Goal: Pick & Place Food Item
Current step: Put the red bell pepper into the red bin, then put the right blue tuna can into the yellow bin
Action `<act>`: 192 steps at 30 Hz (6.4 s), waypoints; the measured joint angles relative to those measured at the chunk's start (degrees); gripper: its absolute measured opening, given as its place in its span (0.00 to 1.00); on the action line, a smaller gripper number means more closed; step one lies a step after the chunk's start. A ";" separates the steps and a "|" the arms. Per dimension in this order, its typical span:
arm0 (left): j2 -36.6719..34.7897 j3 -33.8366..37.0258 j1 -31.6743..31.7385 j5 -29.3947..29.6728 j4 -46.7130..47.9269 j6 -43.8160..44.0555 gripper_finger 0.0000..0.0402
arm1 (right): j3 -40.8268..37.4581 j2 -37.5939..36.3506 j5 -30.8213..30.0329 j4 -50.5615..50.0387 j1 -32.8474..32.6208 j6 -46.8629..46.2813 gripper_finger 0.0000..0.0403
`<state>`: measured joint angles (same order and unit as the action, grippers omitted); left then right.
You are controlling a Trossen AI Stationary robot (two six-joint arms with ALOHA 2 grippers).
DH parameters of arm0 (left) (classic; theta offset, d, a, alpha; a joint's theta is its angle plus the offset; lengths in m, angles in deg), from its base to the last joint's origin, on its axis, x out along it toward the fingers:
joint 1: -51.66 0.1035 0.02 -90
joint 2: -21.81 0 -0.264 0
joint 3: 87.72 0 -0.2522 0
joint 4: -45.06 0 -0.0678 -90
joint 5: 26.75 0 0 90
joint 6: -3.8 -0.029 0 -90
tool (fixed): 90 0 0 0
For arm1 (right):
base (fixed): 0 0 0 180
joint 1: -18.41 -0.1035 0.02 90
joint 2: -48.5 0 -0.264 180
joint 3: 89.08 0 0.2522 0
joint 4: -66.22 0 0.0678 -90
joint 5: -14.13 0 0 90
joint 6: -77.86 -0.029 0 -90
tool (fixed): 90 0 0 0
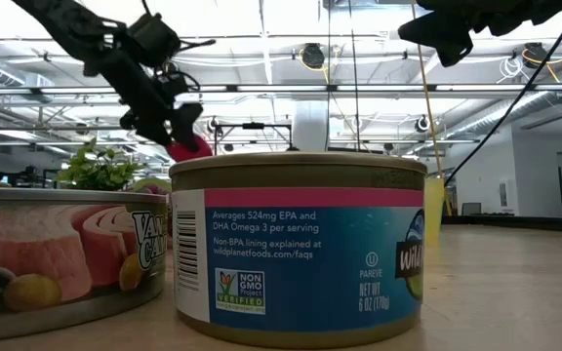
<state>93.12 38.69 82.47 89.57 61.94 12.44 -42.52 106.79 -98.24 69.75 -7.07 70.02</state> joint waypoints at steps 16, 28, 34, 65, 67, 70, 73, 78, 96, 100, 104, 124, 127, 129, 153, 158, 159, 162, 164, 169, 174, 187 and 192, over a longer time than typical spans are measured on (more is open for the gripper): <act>10.18 0.00 2.84 -2.77 -11.44 2.08 0.76 | 0.00 0.00 0.00 -0.03 0.00 0.12 0.52; 10.16 0.00 2.86 -3.55 -10.30 0.04 0.91 | 0.00 0.00 0.01 -0.01 0.00 0.15 0.52; 10.16 0.00 2.84 -3.76 -10.28 0.04 0.93 | 0.00 0.00 0.02 -0.03 0.00 0.03 0.52; -25.79 24.87 -20.09 -26.31 -24.87 8.01 0.91 | -11.15 3.45 0.19 27.60 0.83 -1.98 0.52; -25.66 24.91 -20.09 -26.29 -23.79 8.04 0.92 | -11.85 6.21 1.95 33.00 1.12 -1.46 0.52; -25.29 24.94 -20.09 -26.28 -23.75 8.04 0.93 | -11.21 10.46 4.66 35.79 1.71 0.56 0.52; -25.16 24.94 -20.09 -26.28 -23.39 8.06 0.92 | -8.20 15.53 5.60 36.08 2.30 1.58 0.52; -25.18 24.92 -20.50 -27.64 -20.33 14.58 0.90 | -3.92 22.33 6.12 36.02 4.02 1.69 0.52; -25.16 24.24 -39.41 -12.58 -2.32 29.62 0.86 | -2.77 24.19 8.64 32.70 4.77 -3.22 0.52; -25.14 24.24 -40.23 -15.01 -4.65 30.89 0.87 | 1.62 24.06 15.12 29.16 2.48 -1.47 0.52; -23.88 24.24 -42.72 -17.93 -13.77 27.28 0.84 | 7.59 24.53 14.97 16.60 -0.23 0.70 0.52; 15.63 -7.19 -54.69 -25.64 -11.76 4.89 0.71 | 10.75 26.01 11.70 9.87 0.72 1.59 0.52; 19.33 -10.66 -54.17 -34.29 -11.07 3.28 0.69 | 10.75 26.03 11.75 8.48 0.72 1.52 0.52; 21.33 -12.60 -53.78 -41.79 -12.34 1.47 0.68 | 10.75 26.00 11.74 7.20 0.72 1.48 0.52; 36.32 -14.47 -49.96 -58.41 -23.37 -2.51 0.27 | 10.71 25.70 11.71 8.14 1.20 5.62 0.52; 33.97 -14.38 -49.67 -50.26 -17.08 -7.57 0.13 | 10.71 25.70 11.58 8.26 0.93 4.11 0.52; 32.59 -14.38 -49.72 -47.70 -16.20 -8.71 0.10 | 10.71 25.70 10.85 8.58 0.79 2.81 0.52; 27.35 -14.38 -50.48 -38.95 -11.77 -11.26 0.02 | 10.71 25.73 4.08 9.03 0.37 -0.05 0.52; 23.60 -14.38 -51.25 -31.96 -8.34 -11.55 0.02 | 10.71 25.73 2.77 8.66 -0.01 0.40 0.52; 14.66 -14.40 -53.08 -20.13 -2.41 -13.65 0.01 | 11.98 25.89 4.66 8.60 -2.47 1.66 0.48; 8.38 -14.43 -54.27 -15.90 0.54 -14.86 0.02 | 16.66 30.79 4.52 8.16 -5.62 4.52 0.37; 3.48 -14.38 -53.09 -12.22 5.66 -17.44 0.02 | 36.16 49.91 14.77 -7.82 -4.03 3.06 0.02; 3.82 -14.38 -52.53 -15.25 6.83 -15.56 0.01 | 36.98 51.71 15.05 -14.14 -3.74 -1.62 0.01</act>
<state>96.94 24.30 29.94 74.32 68.77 -3.12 -5.54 158.50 -83.19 55.61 -10.81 68.41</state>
